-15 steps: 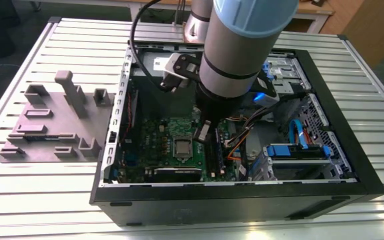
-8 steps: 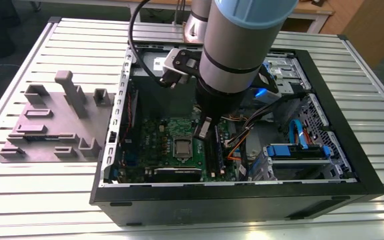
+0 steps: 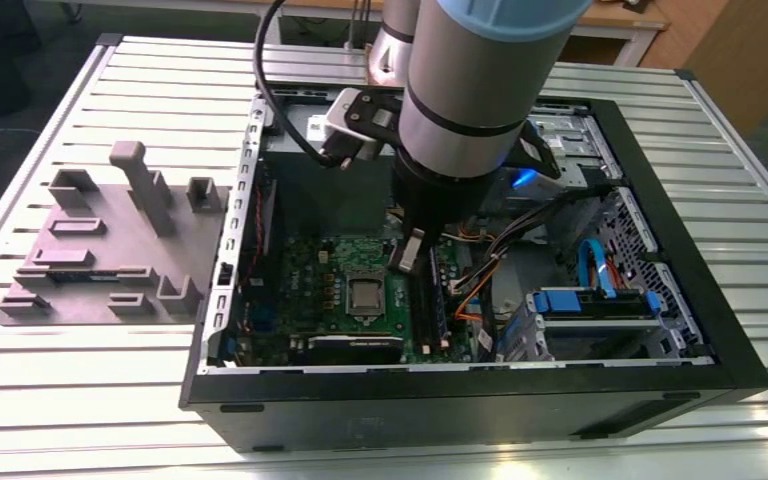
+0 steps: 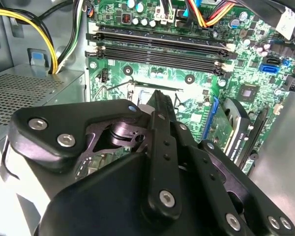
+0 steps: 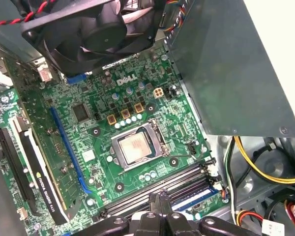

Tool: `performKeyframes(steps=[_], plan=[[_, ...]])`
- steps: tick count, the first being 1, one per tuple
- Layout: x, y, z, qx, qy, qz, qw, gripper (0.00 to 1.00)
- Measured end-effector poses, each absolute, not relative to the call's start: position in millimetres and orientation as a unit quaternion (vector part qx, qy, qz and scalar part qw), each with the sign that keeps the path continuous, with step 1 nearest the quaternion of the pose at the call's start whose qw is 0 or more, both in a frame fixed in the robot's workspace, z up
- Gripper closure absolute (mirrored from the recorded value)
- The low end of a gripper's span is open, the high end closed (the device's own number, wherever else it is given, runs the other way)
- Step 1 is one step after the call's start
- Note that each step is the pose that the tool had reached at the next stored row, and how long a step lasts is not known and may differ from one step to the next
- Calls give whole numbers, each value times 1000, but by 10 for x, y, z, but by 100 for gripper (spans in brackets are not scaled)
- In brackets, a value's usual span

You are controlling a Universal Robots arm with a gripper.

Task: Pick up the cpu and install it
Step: 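Install the first cpu locking lever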

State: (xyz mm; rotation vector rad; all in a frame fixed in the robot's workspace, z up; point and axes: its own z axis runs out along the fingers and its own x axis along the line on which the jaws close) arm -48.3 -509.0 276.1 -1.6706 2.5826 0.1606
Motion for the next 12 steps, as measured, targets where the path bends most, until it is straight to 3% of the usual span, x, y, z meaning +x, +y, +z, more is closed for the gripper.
performKeyframes(steps=[12], plan=[[-490, -5090, 2830, -542, 838, 51, 33, 90]])
